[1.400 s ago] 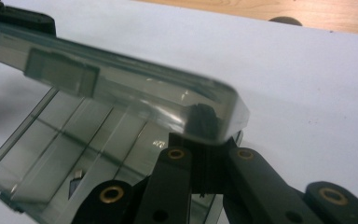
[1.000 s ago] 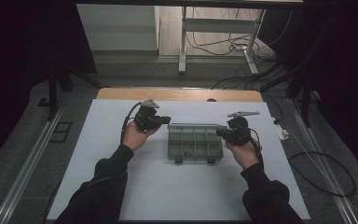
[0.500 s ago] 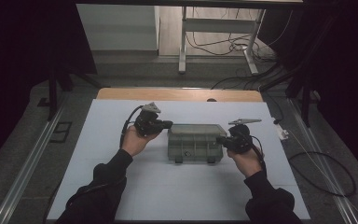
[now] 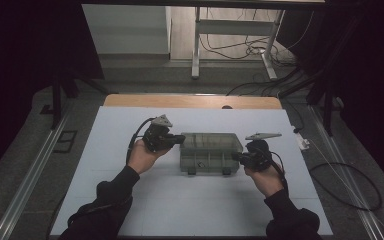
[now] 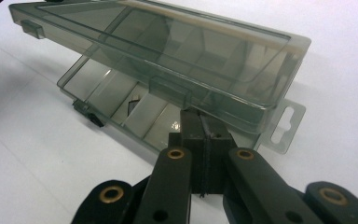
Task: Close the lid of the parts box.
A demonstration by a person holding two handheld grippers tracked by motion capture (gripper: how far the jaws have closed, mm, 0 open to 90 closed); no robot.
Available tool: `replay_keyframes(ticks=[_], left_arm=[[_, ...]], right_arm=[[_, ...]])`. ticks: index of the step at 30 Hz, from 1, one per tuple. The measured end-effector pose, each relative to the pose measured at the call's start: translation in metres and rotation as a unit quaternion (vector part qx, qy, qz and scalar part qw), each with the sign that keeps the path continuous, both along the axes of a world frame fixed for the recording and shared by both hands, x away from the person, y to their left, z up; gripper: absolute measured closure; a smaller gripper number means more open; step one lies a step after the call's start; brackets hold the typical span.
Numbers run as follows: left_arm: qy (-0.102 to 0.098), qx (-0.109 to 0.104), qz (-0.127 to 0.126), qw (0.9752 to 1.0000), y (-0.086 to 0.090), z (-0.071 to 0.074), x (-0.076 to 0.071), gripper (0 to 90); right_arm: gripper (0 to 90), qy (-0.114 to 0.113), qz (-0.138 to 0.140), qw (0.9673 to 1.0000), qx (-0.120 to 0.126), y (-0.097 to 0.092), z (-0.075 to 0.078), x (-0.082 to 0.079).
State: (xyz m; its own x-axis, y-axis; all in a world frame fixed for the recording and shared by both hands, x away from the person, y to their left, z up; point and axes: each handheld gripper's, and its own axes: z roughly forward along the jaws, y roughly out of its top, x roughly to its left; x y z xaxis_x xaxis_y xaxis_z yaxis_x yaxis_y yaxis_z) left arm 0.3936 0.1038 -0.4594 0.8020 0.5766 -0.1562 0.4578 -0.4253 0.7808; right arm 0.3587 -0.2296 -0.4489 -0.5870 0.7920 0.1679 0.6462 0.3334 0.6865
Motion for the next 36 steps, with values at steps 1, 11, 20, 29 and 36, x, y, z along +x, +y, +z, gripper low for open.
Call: replay_keyframes(ticks=[1,11,20,29,36], left_arm=[[0.000,0.000,0.000,1.0000,0.000,0.000,-0.001,87.6],[0.004,0.002,-0.005,1.0000,-0.002,0.000,-0.014,87.2],[0.009,0.005,-0.005,0.9999,-0.001,-0.003,-0.023,87.2],[0.015,0.001,-0.002,0.9999,0.002,-0.006,-0.034,87.2],[0.024,-0.007,-0.001,0.9997,0.001,-0.011,-0.040,87.2]], right_arm=[[89.6,-0.001,0.001,1.0000,0.001,0.000,0.000,-0.001],[89.6,0.002,0.004,1.0000,0.001,-0.003,-0.002,-0.010],[89.6,0.003,0.008,1.0000,-0.004,-0.004,-0.004,-0.015],[89.6,0.005,0.008,0.9999,-0.013,-0.004,-0.007,-0.017],[89.6,0.005,0.011,0.9996,-0.024,-0.003,-0.011,-0.019]])
